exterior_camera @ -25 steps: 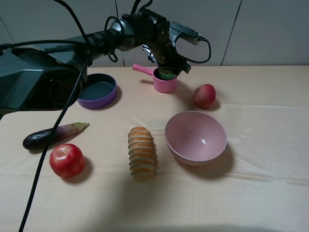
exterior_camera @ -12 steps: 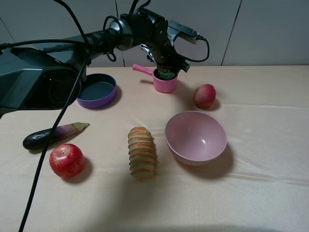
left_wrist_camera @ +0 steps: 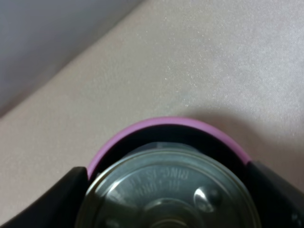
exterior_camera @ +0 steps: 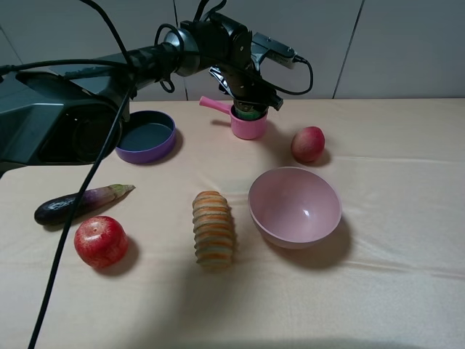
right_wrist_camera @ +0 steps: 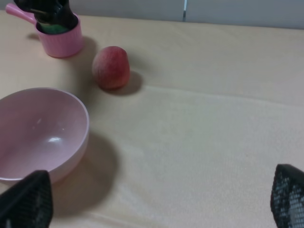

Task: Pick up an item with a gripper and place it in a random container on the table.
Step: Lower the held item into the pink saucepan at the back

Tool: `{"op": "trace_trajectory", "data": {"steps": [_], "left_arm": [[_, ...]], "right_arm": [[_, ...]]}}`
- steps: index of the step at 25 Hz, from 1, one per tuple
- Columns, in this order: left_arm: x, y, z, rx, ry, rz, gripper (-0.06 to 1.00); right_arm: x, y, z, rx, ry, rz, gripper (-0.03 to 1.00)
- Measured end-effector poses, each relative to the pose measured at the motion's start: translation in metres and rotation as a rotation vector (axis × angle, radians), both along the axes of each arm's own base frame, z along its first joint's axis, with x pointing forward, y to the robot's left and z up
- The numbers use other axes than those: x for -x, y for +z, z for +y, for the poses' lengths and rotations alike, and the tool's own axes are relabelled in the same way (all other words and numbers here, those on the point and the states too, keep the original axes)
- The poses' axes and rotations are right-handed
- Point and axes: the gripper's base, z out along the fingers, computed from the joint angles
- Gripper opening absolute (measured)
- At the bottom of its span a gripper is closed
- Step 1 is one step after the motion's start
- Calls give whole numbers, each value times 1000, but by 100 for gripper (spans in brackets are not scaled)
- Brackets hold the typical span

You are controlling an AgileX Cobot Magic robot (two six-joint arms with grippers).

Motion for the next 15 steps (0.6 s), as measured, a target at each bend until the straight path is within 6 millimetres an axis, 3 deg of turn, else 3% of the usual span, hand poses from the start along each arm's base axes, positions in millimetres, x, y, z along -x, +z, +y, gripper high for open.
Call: {"op": "trace_trajectory", "data": {"steps": [15], "left_arm": [[2,-3,2,-29,8,31,67]], "right_arm": [[0,0,0,0,0,0,69]]}}
